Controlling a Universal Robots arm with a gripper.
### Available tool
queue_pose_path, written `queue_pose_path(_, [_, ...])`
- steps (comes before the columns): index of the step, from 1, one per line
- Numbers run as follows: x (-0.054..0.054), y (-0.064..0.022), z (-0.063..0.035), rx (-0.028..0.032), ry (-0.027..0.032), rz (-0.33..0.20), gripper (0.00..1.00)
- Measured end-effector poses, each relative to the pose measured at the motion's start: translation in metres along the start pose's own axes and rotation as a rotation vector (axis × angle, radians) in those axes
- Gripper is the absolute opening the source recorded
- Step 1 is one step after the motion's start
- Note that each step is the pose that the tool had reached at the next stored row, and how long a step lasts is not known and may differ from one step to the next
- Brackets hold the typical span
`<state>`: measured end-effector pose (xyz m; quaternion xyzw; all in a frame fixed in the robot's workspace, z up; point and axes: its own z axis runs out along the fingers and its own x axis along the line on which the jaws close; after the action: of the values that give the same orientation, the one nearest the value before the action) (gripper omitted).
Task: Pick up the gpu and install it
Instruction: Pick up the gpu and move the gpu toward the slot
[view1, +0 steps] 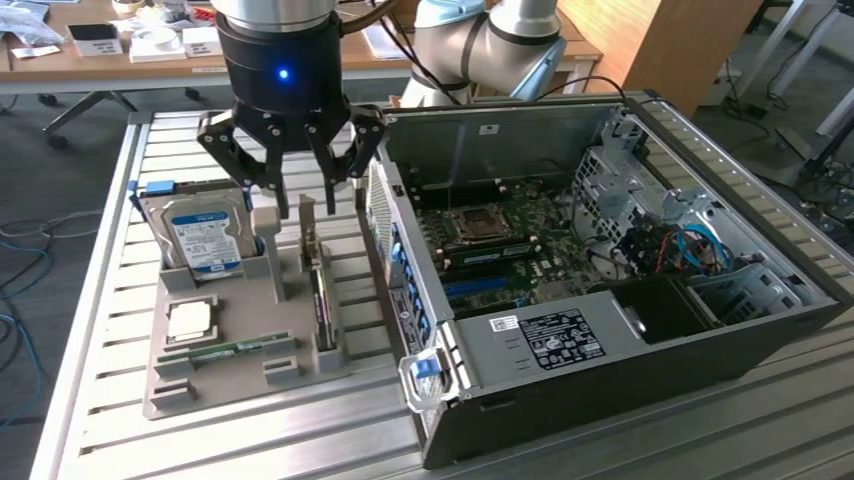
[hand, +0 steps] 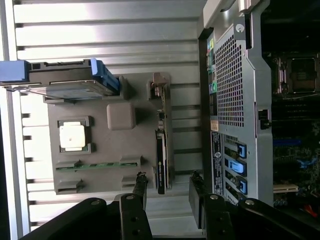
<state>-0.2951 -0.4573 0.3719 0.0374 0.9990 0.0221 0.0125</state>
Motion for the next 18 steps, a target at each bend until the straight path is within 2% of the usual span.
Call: queue_pose_path(18, [0.0002, -0.0004, 0.0093, 0.0, 0.0, 0.0, 0.47])
